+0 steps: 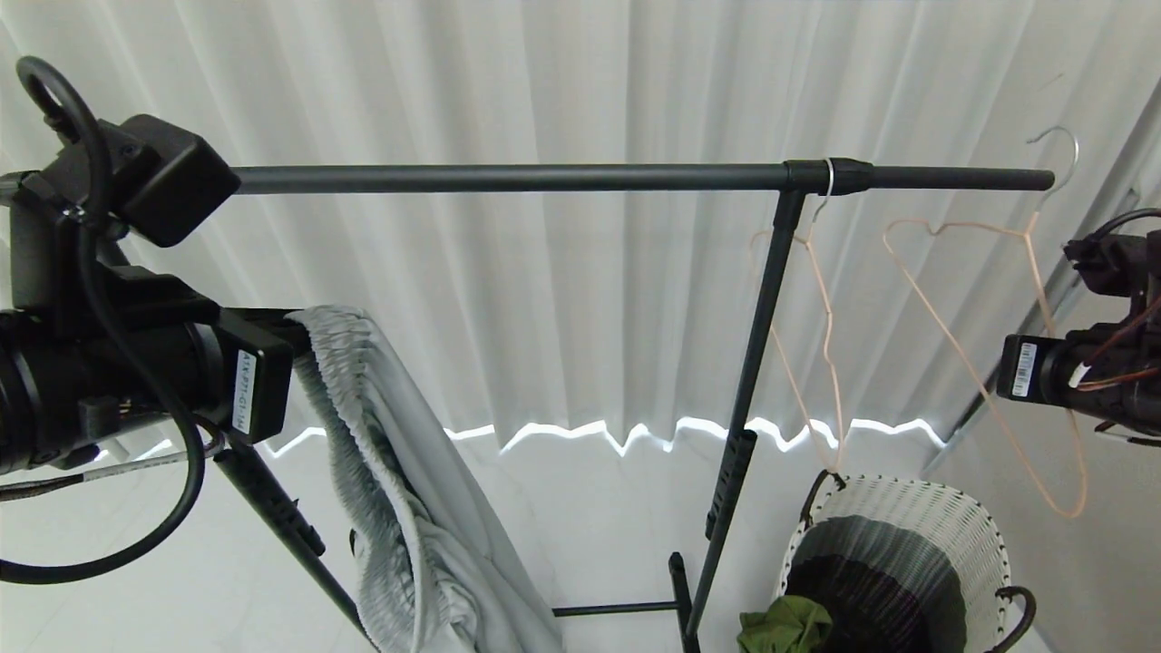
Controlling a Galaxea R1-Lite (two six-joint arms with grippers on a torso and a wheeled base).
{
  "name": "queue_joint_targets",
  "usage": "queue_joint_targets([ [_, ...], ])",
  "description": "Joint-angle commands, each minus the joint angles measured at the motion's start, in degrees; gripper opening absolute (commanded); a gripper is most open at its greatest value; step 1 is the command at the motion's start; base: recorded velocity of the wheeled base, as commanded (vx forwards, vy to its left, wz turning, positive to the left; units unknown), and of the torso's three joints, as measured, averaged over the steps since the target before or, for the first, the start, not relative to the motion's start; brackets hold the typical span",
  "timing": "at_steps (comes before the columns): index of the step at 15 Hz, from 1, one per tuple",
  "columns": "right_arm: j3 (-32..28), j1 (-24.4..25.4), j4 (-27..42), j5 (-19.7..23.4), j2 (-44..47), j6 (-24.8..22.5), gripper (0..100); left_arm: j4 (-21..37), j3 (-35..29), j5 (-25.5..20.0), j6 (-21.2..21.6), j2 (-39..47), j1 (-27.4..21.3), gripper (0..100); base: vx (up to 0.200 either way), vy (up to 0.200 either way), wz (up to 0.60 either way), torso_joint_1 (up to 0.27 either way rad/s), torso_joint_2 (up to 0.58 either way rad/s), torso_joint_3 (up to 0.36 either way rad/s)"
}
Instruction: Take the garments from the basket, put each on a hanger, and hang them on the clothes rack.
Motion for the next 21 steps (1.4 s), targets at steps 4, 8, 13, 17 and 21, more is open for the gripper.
queue_joint_targets([
  [4, 2.3, 0.8, -0.1, 0.0, -3.1, -0.3, 0, 0.0, 0.0, 0.0, 0.0, -0.1, 0.0, 0, -0.2, 0.0, 0.0, -0.001, 0.0, 0.004],
  [8, 3.2, 1.3, -0.1, -0.1, -3.0, -0.3, 0, 0.0, 0.1, 0.0, 0.0, 0.1, 0.0, 0, -0.2, 0.0, 0.0, -0.001, 0.0, 0.005],
  [13, 4.3, 3.4, -0.3, -0.1, -4.5, -0.4, 0, 0.0, 0.9, 0.0, 0.0, 0.1, 0.1, 0, 0.0, 0.0, 0.0, 0.0, 0.0, 0.0],
  [17, 4.3, 4.8, -0.7, 0.0, -6.4, 0.0, 0, 0.0, 0.8, 0.1, 0.1, 0.1, 0.1, 0, 0.0, 0.05, 0.0, 0.001, 0.0, -0.001],
  [21, 4.4, 6.4, -0.7, 0.0, -9.2, 0.0, 0, 0.0, 0.9, 0.0, 0.0, 0.3, 0.1, 0, 0.0, 0.2, 0.0, 0.004, 0.0, 0.004],
])
